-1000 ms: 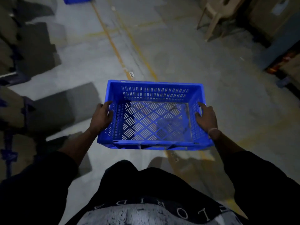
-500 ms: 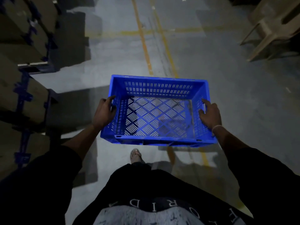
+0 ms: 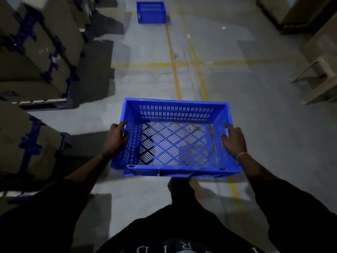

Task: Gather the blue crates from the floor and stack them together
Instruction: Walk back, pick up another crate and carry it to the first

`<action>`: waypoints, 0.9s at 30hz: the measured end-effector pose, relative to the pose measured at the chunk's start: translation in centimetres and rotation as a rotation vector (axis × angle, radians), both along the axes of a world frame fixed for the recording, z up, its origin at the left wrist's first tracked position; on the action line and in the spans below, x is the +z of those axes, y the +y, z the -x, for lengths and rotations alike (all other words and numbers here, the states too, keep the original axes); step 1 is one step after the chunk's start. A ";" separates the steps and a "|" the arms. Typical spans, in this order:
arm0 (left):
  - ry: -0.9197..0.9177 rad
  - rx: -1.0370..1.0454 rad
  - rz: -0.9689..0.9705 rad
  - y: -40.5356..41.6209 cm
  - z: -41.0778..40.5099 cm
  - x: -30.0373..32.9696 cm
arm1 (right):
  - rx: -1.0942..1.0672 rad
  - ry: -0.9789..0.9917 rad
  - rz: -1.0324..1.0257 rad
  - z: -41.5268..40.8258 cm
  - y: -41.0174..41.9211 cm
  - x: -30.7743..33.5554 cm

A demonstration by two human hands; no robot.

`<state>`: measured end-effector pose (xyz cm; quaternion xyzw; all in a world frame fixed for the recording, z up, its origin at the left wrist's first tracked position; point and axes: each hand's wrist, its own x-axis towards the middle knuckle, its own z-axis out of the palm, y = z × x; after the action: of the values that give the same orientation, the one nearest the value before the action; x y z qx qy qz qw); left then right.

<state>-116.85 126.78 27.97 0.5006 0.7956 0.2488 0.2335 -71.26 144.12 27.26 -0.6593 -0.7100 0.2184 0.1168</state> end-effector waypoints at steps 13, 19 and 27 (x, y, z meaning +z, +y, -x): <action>0.066 0.141 -0.066 25.8 9.0 2.0 | 0.136 0.013 -0.018 12.2 31.7 2.0; 0.062 0.189 -0.058 36.4 15.3 2.2 | 0.178 0.012 -0.016 19.7 44.2 2.7; -0.008 0.180 -0.058 53.7 28.1 0.4 | 0.159 0.020 -0.050 32.5 61.0 0.9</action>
<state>-144.99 180.44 28.35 0.4327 0.8289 0.2936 0.1986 -103.79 205.12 28.12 -0.5954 -0.7642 0.2156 0.1224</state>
